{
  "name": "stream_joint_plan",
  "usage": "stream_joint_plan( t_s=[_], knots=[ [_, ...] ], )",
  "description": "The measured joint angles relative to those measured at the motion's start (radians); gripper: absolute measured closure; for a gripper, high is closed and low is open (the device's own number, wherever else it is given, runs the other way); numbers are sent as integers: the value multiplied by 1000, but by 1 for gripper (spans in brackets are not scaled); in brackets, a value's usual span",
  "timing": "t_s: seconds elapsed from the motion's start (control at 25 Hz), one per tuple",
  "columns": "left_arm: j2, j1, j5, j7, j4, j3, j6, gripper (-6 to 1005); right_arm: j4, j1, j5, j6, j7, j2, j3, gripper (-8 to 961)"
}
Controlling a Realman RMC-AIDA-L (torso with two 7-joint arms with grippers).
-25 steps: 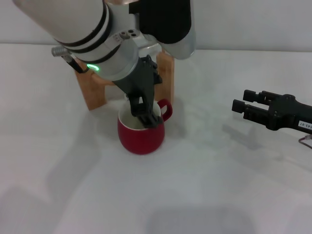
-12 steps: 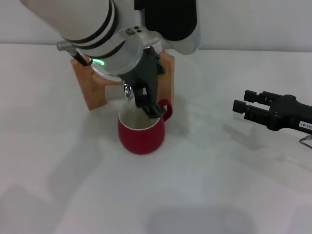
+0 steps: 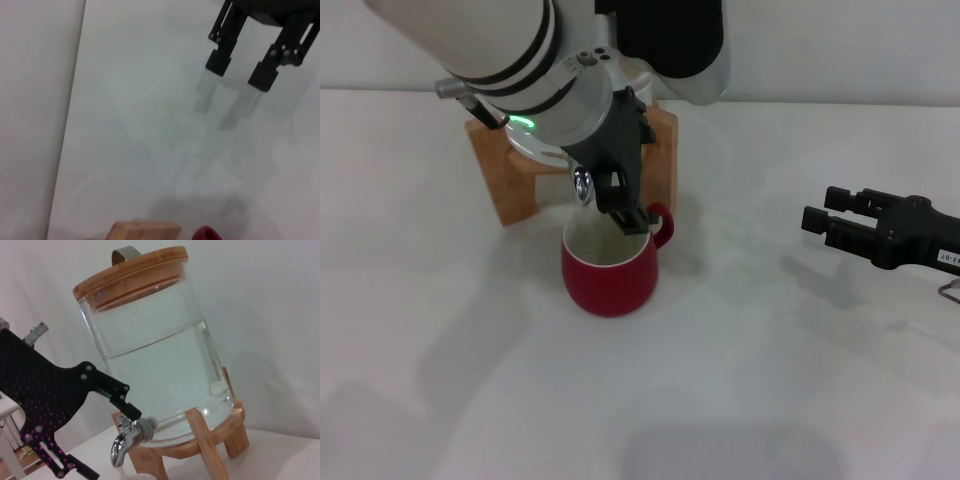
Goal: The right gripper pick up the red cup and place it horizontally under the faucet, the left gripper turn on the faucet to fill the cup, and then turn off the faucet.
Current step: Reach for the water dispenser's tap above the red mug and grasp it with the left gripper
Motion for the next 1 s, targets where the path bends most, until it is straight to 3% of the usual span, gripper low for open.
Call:
stream_joint_plan(
  t_s=[1.0],
  knots=[
    [0,2,19,-14,19,12,-34,111,0,0,1,0,6,-2,1,395]
  ],
)
